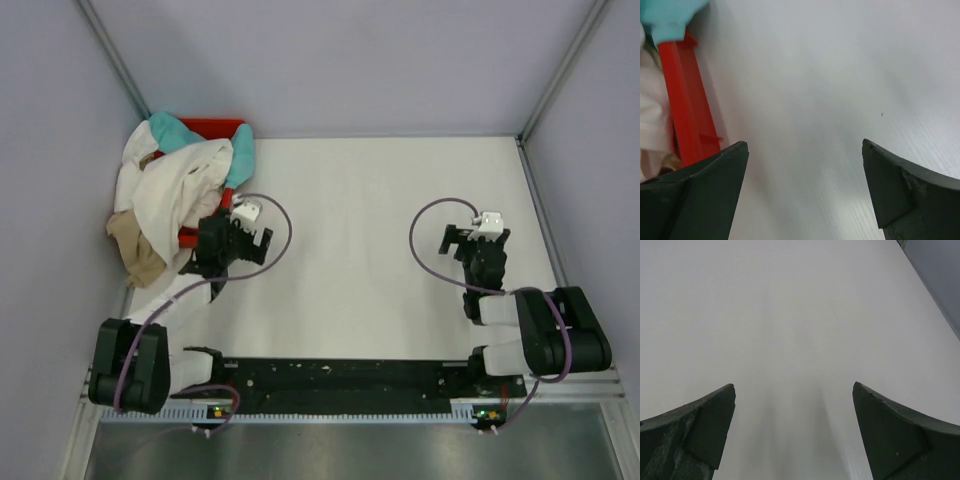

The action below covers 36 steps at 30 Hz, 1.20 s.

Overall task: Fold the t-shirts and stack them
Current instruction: Grab crumpled tshirt from bin with the left arm

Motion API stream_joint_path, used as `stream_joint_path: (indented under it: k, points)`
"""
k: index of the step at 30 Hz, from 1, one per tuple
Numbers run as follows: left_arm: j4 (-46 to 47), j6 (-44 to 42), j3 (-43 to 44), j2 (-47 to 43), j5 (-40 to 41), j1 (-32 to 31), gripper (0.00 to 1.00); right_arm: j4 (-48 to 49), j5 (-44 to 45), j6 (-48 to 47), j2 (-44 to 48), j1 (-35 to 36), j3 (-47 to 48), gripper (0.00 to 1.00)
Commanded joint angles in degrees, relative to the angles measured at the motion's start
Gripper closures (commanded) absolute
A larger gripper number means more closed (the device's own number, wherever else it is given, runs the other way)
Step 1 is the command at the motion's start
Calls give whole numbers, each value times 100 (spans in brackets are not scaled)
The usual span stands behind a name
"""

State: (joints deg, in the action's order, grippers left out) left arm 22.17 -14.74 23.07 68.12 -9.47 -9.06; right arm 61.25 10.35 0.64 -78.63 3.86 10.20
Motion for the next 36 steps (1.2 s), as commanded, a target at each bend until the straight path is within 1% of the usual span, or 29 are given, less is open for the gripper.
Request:
stream_joint_path:
  k: [1, 2, 4, 6, 7, 8, 9, 10, 12, 13, 14, 16, 18, 19, 20, 23, 24, 25, 26, 27, 28, 29, 30, 36]
  points:
    - [-3025, -297, 2494, 183, -711, -8, 1, 255, -59, 41, 67, -52, 79, 1]
    - [-3766, -727, 2962, 280, -1096, -8, 4, 125, -51, 41, 172, -52, 96, 1]
    - [-4779, -1012, 3911, 482, -1337, 1, 6, -523, -138, 15, 610, -43, 236, 1]
    - [-5335, -1074, 4660, 737, -971, 9, 6, -1533, -104, 41, 1154, -43, 561, 1]
    - [-5512, -1092, 4985, 886, -612, 9, 4, -1999, 1, 172, 1453, -52, 780, 1]
    - [-5644, -1083, 5301, 1079, -156, 27, 2, -2386, 72, 512, 1647, -52, 947, 1]
    - [-5758, -1049, 5565, 1333, 266, 53, 1, -2651, -128, 672, 1788, -52, 1201, 1]
    - [-5838, -1013, 5846, 1579, 567, 132, 1, -2880, -530, 778, 1885, -43, 1413, 1]
    - [-5944, -934, 6330, 2176, 1260, 281, 1, -3241, -1767, 858, 1939, -34, 1826, 2]
    - [-6014, -951, 6637, 2449, 1377, 404, 1, -3486, -2313, 884, 1913, -8, 2046, 2]
    - [-6040, -952, 6858, 2748, 1439, 501, 1, -3689, -2605, 867, 1878, 62, 2248, 1]
    - [-6050, -1004, 7227, 3267, 1562, 677, 1, -4268, -2906, 658, 1808, 237, 2644, 1]
    - [-5875, -1066, 7526, 3820, 1693, 835, 1, -4595, -3030, 507, 1799, 413, 2960, 1]
    - [-5700, -1040, 7693, 4075, 1816, 870, 1, -4657, -3108, 481, 1807, 475, 3014, 1]
    - [-5611, -1013, 7912, 4339, 1922, 1045, 1, -4658, -3222, 498, 1816, 528, 3049, 1]
    - [-5636, -1083, 8730, 5017, 2449, 1134, 1, -4561, -3434, 551, 1799, 668, 3111, 1]
    - [-5619, -1136, 8915, 5166, 2564, 1143, 3, -4509, -3487, 586, 1772, 704, 3129, 1]
    - [-5575, -1171, 8995, 5255, 2634, 1152, 11, -4482, -3513, 577, 1737, 748, 3155, 1]
    - [-5549, -1206, 9013, 5282, 2644, 1143, 26, -4482, -3513, 577, 1720, 783, 3207, 1]
    - [-5548, -1206, 8987, 5273, 2583, 1152, 43, -4499, -3548, 542, 1667, 827, 3251, 1]
    - [-5601, -1224, 8935, 5230, 2460, 1143, 64, -4499, -3566, 533, 1649, 853, 3287, 1]
    - [-5671, -1207, 8899, 5186, 2364, 1143, 89, -4491, -3575, 542, 1632, 880, 3304, 1]
    - [-5758, -1172, 8890, 5124, 2310, 1152, 100, -4482, -3575, 568, 1614, 889, 3331, 1]
    - [-6181, -1302, 8899, 4299, 2266, 1143, 100, -4455, -3654, 560, 1483, 1090, 3559, 1]
